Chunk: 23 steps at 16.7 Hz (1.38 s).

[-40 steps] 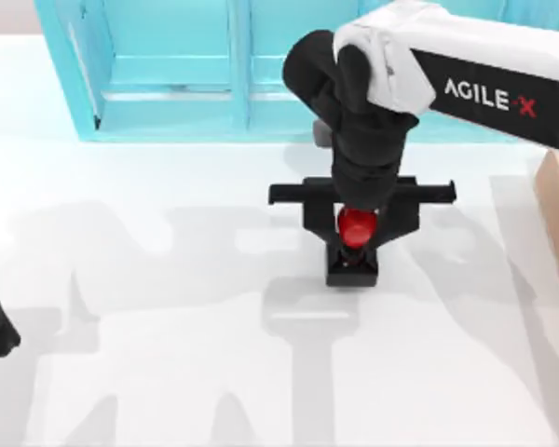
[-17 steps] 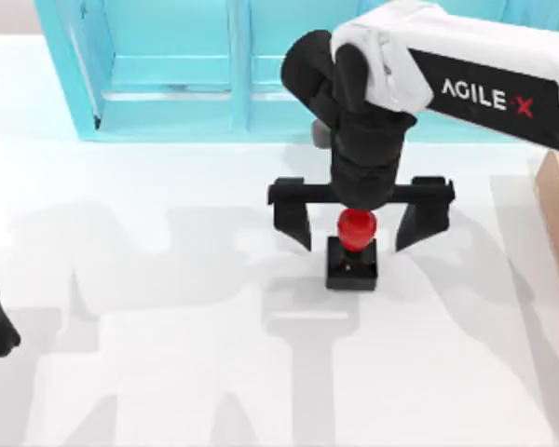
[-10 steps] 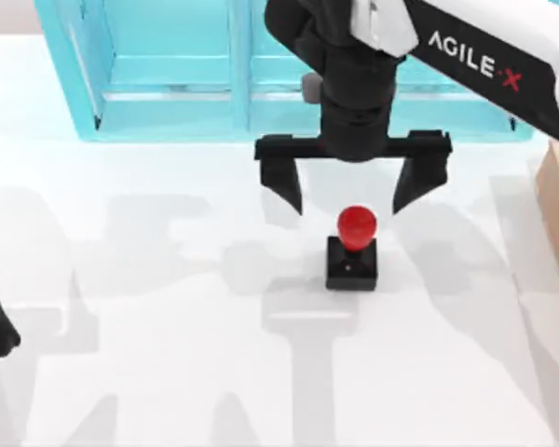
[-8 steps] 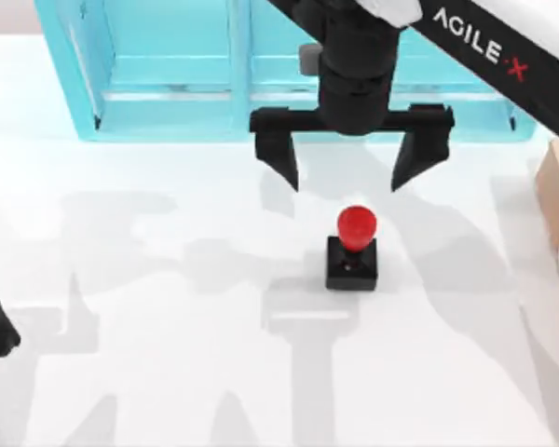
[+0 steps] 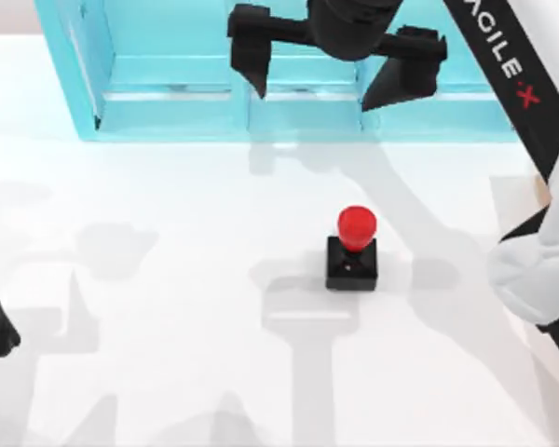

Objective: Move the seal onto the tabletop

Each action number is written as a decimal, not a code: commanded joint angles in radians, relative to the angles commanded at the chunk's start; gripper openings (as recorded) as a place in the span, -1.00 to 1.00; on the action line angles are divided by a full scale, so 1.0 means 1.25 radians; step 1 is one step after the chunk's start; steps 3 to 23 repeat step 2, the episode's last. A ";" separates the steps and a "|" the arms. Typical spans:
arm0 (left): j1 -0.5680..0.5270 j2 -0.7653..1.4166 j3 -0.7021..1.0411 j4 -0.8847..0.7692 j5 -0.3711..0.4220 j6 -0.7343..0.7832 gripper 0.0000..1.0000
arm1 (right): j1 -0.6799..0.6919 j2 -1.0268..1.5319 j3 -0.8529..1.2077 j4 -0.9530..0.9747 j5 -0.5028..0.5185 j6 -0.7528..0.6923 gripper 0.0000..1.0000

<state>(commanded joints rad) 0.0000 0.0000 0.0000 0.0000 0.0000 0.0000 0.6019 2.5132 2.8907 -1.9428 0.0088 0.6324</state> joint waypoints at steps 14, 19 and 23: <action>0.000 0.000 0.000 0.000 0.000 0.000 1.00 | 0.000 0.001 0.010 -0.009 0.000 0.000 1.00; 0.000 0.000 0.000 0.000 0.000 0.000 1.00 | 0.000 0.001 0.010 -0.009 0.000 0.000 1.00; 0.000 0.000 0.000 0.000 0.000 0.000 1.00 | 0.000 0.001 0.010 -0.009 0.000 0.000 1.00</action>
